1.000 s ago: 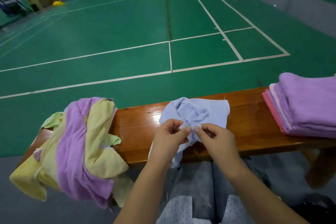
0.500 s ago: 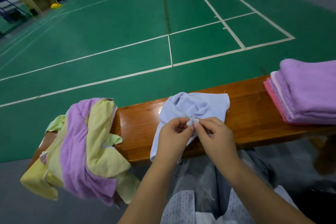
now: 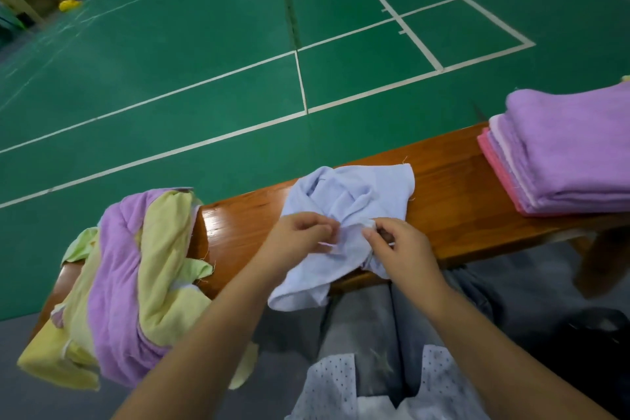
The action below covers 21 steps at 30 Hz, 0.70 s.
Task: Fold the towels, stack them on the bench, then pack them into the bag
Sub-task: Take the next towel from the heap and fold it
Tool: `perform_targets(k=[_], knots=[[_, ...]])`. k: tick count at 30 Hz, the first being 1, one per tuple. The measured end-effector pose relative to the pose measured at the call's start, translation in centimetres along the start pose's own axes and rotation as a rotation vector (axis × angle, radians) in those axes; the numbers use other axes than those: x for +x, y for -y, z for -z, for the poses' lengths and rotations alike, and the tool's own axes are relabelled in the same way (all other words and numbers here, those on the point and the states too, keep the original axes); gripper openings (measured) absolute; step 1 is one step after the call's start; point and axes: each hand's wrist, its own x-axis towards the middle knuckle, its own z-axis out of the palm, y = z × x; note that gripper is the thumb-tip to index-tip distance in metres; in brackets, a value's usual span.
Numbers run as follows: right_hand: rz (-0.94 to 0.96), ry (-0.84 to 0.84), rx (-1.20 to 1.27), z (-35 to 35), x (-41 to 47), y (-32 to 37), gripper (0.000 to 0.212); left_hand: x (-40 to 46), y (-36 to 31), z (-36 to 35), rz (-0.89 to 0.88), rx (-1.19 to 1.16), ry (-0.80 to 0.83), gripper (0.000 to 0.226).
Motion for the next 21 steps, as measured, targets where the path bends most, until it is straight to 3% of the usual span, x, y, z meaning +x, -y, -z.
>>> perform_targets(k=[3,5,7,11,14,17,21], knots=[[-0.045,0.005,0.017,0.2,0.1,-1.2,0.020,5.7,-0.5,3.1,-0.025,0.077,-0.299,0.016],[-0.069,0.015,0.049,0.4,0.2,-1.5,0.018,9.5,-0.5,4.0,-0.016,0.231,-0.399,0.018],[-0.071,0.014,0.073,0.5,0.4,-1.6,0.018,12.2,-0.1,3.8,0.047,0.462,-0.330,0.028],[-0.106,0.010,0.071,1.0,0.7,-1.8,0.016,14.2,1.0,2.6,0.133,0.663,-0.206,0.018],[-0.111,-0.008,0.068,1.4,0.8,-1.9,0.014,14.2,1.3,3.5,0.085,0.507,-0.349,0.022],[-0.125,-0.049,0.068,1.9,1.1,-1.7,0.016,12.2,-0.2,5.3,-0.055,0.240,-0.543,0.009],[-0.055,-0.089,0.070,2.0,1.3,-0.5,0.017,6.2,-0.9,6.4,-0.266,0.297,-0.631,0.008]])
